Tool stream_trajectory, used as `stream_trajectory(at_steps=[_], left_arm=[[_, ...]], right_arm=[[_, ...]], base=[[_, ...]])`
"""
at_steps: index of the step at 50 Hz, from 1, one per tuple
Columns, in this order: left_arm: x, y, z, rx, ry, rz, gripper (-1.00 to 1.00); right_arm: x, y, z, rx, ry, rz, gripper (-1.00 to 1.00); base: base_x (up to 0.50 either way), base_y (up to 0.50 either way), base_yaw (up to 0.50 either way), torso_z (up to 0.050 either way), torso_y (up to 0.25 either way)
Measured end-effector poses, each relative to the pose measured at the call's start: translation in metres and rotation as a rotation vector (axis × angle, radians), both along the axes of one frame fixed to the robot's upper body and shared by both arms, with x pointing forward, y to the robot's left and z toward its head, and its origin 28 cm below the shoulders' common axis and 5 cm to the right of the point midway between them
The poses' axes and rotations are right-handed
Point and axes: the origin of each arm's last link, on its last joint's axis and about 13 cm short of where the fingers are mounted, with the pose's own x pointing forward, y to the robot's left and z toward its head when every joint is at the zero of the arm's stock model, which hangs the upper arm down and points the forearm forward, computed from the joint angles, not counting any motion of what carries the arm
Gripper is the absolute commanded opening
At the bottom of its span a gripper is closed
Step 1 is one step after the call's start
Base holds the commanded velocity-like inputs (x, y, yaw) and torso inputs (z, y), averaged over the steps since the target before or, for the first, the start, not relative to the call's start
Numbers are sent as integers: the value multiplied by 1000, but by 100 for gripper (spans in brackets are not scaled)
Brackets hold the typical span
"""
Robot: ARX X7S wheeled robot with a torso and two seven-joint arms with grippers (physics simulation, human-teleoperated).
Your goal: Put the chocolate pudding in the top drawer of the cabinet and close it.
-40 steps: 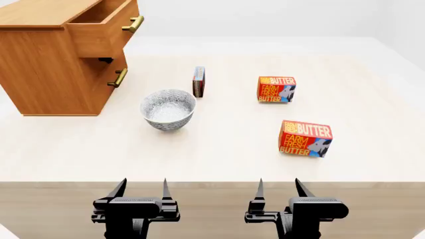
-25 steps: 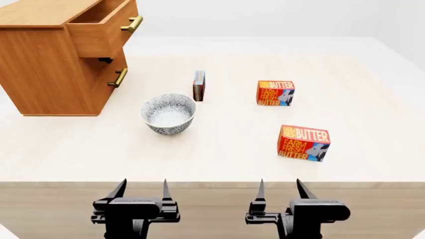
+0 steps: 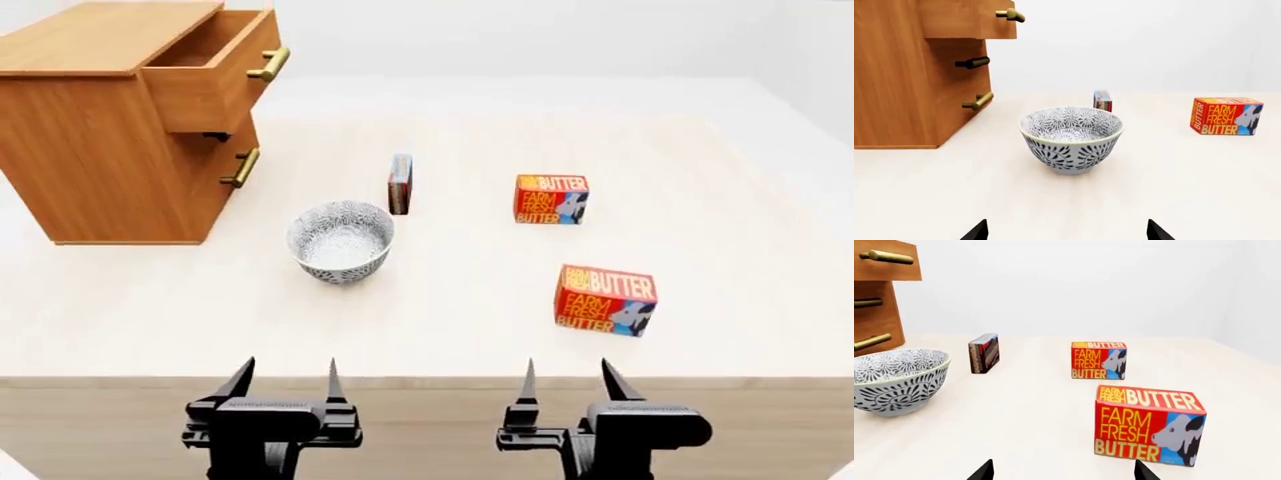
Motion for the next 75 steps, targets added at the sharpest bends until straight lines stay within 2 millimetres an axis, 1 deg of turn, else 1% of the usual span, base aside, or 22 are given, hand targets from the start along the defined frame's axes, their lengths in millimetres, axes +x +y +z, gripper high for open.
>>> stream_trajectory(at_steps=[12,18,26,31,35,40,46,54,66,71,75], left_arm=[[2,1,8,1,-15,-3,100],[4,2,15,0,-26,-6,100],[10,3,30,7,-46,-9,100],[17,5,47,12,-65,-15,100],[23,8,67,15,-80,-22,100],[30,11,97,18,-95,-43,100],[37,14,141,21,-100,-57,100],[45,16,202,51,-128,-66,100],[56,19,280,152,-211,-33,100],[60,22,306,182,-239,-8,100],[62,24,323,199,-257,13,100]], right_arm=[[0,-2,6,-3,-18,-9,100],[0,-3,14,-8,-38,-12,100],[2,-6,32,-30,-77,-10,100],[5,-10,51,-56,-109,-9,100],[7,-14,71,-81,-133,-10,100],[10,-21,101,-103,-147,-14,100],[12,-29,140,-109,-141,-13,100],[12,-36,188,-171,-146,-11,100],[17,-41,249,-242,-169,-40,100],[16,-43,271,-274,-184,-59,100],[13,-44,284,-296,-202,-68,100]], base=[[0,0,0,50,0],[0,0,0,50,0],[0,0,0,50,0],[0,0,0,50,0],[0,0,0,50,0],[0,0,0,47,0],[0,0,0,4,0],[0,0,0,0,0],[0,0,0,0,0],[38,0,0,0,0],[399,0,0,0,0]])
